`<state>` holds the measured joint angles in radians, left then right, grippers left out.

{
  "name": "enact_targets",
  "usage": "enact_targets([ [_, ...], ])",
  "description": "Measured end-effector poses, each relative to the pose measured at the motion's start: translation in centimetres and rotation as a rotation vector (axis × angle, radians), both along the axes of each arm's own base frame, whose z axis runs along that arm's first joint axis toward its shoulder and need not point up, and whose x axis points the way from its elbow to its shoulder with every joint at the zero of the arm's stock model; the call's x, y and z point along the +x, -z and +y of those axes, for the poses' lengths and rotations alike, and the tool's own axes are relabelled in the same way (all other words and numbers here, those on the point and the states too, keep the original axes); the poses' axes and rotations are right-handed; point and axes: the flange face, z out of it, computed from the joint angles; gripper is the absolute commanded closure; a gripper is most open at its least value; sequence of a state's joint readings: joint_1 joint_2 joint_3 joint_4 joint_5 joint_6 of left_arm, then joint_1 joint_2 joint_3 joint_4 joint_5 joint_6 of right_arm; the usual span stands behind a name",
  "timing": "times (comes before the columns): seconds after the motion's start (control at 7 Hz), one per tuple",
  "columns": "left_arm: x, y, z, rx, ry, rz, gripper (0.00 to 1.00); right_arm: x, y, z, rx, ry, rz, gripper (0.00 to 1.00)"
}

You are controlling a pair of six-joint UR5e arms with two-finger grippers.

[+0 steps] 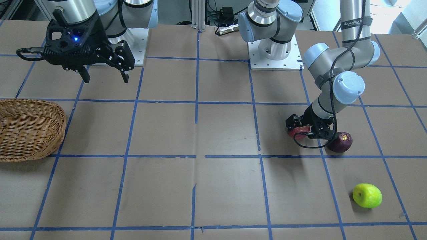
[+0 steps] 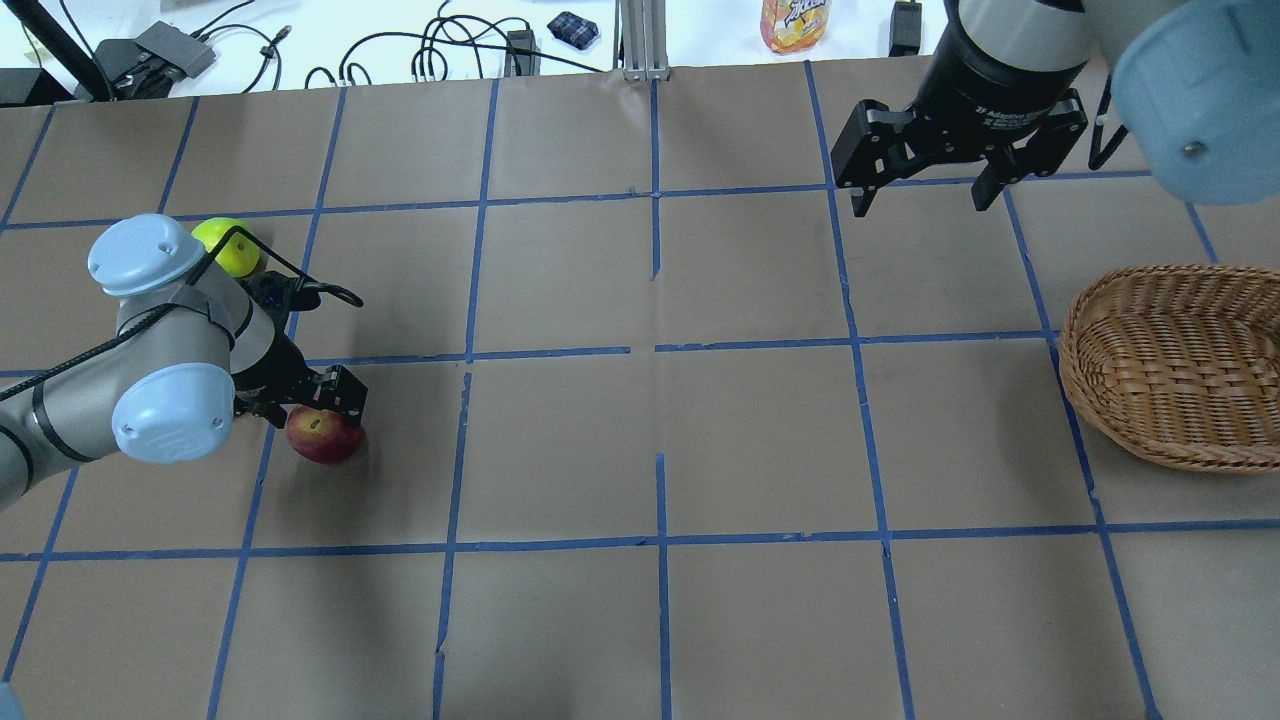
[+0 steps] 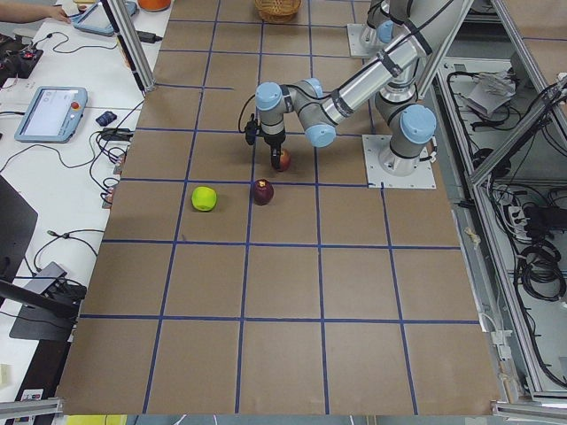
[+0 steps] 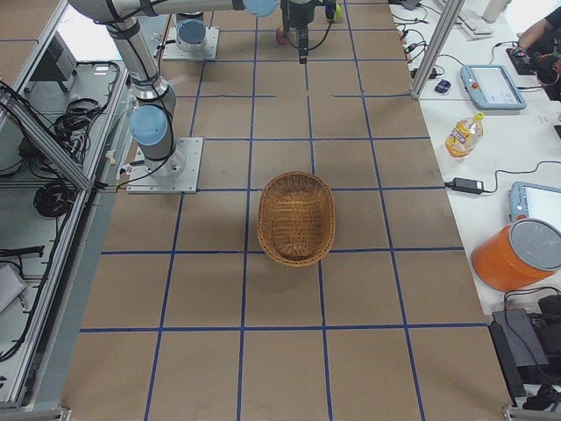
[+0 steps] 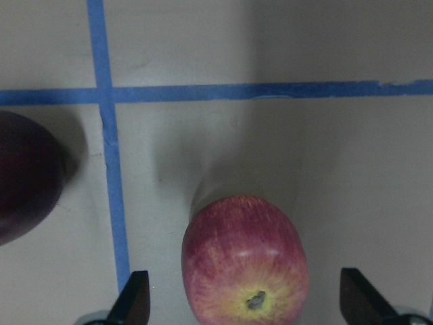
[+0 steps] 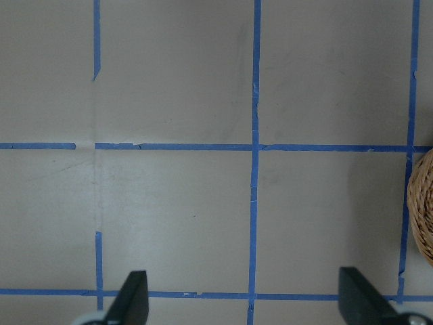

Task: Put all apples into basket
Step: 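Lower the left gripper and grasp the red apple, then carry the red apple to the table center and open the left gripper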

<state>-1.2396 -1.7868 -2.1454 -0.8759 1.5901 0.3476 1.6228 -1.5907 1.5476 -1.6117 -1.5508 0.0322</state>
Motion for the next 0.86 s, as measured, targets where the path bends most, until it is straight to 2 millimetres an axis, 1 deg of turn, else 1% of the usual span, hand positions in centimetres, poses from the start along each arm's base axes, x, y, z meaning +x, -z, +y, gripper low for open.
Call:
enact_targets([
  [0.14,0.0,0.4,0.0,0.0,-0.003,-0.002,1.0,0.0,0.0,0.0,0.0,0.0,0.0,0.0],
  [0.29,-0.1,0.0,-0.3,0.002,-0.01,-0.002,1.0,0.0,0.0,0.0,0.0,0.0,0.0,0.0],
  [0.43,-0.7,-1.6,-1.0,0.006,-0.02,0.007,1.0,0.0,0.0,0.0,0.001,0.0,0.0,0.0],
  [0.57,-3.1,-3.9,-2.5,0.003,-0.027,0.05,1.0,0.0,0.0,0.0,0.001,0.0,0.0,0.0],
  [0.71,-8.1,-6.1,-3.9,-0.011,-0.052,0.117,1.0,0.0,0.0,0.0,0.001,0.0,0.001,0.0],
  [0.86,-14.4,-7.7,-4.9,-0.026,-0.111,0.158,1.0,-0.1,0.0,0.0,0.0,0.001,0.003,0.0],
])
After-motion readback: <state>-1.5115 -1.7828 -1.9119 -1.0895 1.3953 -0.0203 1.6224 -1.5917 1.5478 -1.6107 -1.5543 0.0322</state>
